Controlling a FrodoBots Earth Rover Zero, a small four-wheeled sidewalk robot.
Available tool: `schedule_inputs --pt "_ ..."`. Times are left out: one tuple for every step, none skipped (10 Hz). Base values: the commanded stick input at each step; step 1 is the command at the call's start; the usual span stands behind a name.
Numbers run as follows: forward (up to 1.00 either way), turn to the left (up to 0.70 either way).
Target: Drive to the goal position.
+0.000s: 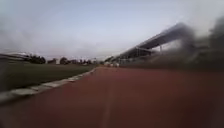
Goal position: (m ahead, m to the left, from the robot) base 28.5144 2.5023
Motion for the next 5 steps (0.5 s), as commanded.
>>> schedule_inputs --pt "0.70 0.00" --pt "0.70 0.00" --pt "0.70 0.00" --pt "0.70 0.00" --pt "0.70 0.00"
